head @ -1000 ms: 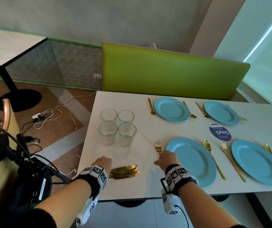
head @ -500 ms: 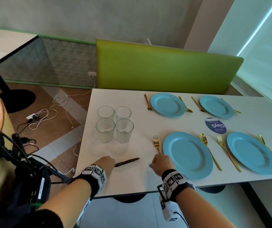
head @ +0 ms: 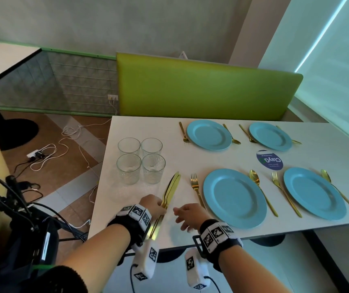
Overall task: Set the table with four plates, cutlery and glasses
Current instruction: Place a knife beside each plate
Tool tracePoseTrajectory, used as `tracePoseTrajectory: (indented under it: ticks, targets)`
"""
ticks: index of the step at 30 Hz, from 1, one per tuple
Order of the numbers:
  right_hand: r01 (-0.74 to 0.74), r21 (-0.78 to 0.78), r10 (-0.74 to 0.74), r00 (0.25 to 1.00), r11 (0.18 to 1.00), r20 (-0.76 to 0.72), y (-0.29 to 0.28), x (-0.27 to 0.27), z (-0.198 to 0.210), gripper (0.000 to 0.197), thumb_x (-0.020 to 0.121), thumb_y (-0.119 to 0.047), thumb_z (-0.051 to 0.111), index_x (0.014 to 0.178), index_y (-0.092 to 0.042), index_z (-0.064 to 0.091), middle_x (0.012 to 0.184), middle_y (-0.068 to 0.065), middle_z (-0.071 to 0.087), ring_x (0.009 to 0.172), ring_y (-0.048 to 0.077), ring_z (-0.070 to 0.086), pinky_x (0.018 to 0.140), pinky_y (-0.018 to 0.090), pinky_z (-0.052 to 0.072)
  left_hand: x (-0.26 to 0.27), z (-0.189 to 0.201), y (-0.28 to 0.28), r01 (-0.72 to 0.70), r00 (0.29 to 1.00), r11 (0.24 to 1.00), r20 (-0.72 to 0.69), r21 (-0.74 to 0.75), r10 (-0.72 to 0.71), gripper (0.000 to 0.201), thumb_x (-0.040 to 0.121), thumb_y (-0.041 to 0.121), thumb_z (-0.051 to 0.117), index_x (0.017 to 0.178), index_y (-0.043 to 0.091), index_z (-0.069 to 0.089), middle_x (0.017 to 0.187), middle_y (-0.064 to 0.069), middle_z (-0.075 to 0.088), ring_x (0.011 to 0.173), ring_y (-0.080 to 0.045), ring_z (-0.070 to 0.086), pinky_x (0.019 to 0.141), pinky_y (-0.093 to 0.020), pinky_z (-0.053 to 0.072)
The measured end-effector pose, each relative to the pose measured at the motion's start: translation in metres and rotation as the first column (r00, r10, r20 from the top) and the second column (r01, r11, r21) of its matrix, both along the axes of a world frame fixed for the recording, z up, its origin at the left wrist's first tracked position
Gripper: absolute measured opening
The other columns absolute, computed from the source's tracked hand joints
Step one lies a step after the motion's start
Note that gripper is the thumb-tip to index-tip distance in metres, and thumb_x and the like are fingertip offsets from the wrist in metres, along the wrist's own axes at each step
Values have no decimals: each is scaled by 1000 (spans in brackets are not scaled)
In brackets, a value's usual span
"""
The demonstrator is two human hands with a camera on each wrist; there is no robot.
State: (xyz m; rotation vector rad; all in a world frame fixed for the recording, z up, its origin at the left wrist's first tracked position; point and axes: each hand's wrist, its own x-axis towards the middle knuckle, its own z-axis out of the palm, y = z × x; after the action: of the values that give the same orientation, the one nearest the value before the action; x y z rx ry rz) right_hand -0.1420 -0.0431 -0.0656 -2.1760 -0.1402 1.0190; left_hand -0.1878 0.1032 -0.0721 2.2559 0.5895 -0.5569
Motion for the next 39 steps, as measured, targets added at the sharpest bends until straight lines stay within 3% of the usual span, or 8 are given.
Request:
tracePoseTrajectory:
  ticks: [5, 15, 21, 24, 28, 32, 35, 39]
  targets:
    - [182, 186, -151, 974, 966, -168, 0, -1, 10, 20, 97, -23, 52, 87, -6, 57, 71, 4, 61, 42, 10, 55, 39, 17, 43, 4, 3, -19, -85, 992, 980, 72, -178, 99, 3, 86, 17, 61, 85, 15, 63, 83, -7, 58, 77, -20, 53, 68, -24, 42]
    - [270, 190, -238, 955, 944, -175, -4, 10, 7, 18, 93, -17, 58, 77, -8, 58, 66, 4, 63, 43, 9, 57, 41, 18, 45, 7, 4, -35, -189, 967, 944, 118, -272, 227, 21, 86, 10, 62, 104, 10, 72, 103, -12, 72, 85, -16, 59, 82, -22, 46]
    - [235, 146, -220, 969, 961, -109, 2, 18, 11, 21, 95, -18, 54, 75, -11, 53, 69, 4, 62, 45, 11, 55, 38, 18, 43, 12, 5, -26, -271, 949, 898, 59, -347, 309, 24, 88, 10, 62, 109, 4, 70, 89, -9, 65, 76, -16, 58, 69, -22, 44]
    - [252, 90, -251, 968, 964, -13, -3, 28, 4, 22, 95, -21, 55, 74, -12, 56, 74, 3, 65, 49, 13, 55, 43, 21, 45, 18, 7, -18, -354, 923, 865, 16, -356, 385, 22, 89, 12, 61, 108, 1, 67, 94, -15, 67, 72, -19, 58, 70, -26, 49]
    - [236, -86, -222, 965, 968, 138, -7, 41, -5, 27, 92, -25, 58, 68, -14, 54, 79, 6, 65, 50, 13, 52, 50, 25, 51, 28, 12, -13, -475, 857, 722, -78, -503, 509, 13, 92, 0, 51, 82, -1, 59, 68, -10, 52, 58, -20, 49, 55, -31, 50]
    - [128, -275, -68, 974, 953, 218, -4, 48, -15, 34, 90, -30, 58, 59, -18, 52, 67, 0, 57, 72, 21, 57, 85, 34, 56, 33, 18, -14, -463, 862, 698, -95, -546, 497, 27, 94, 1, 40, 73, 11, 52, 68, -5, 47, 61, -17, 45, 60, -32, 45]
    - [88, -360, 4, 969, 929, 247, 2, 50, -20, 24, 90, -32, 58, 85, -12, 70, 94, 5, 69, 94, 21, 64, 92, 31, 53, 37, 18, -12, -464, 861, 672, -116, -577, 495, 25, 94, 1, 34, 76, 13, 47, 72, -5, 44, 60, -16, 46, 56, -30, 43]
    - [159, -391, -28, 947, 906, 319, 8, 54, -28, 34, 92, -30, 55, 114, -7, 66, 116, 7, 67, 110, 20, 62, 92, 27, 50, 41, 15, -11, -456, 855, 671, -81, -584, 511, 25, 93, 1, 30, 77, 14, 45, 72, -4, 41, 55, -16, 43, 50, -26, 38]
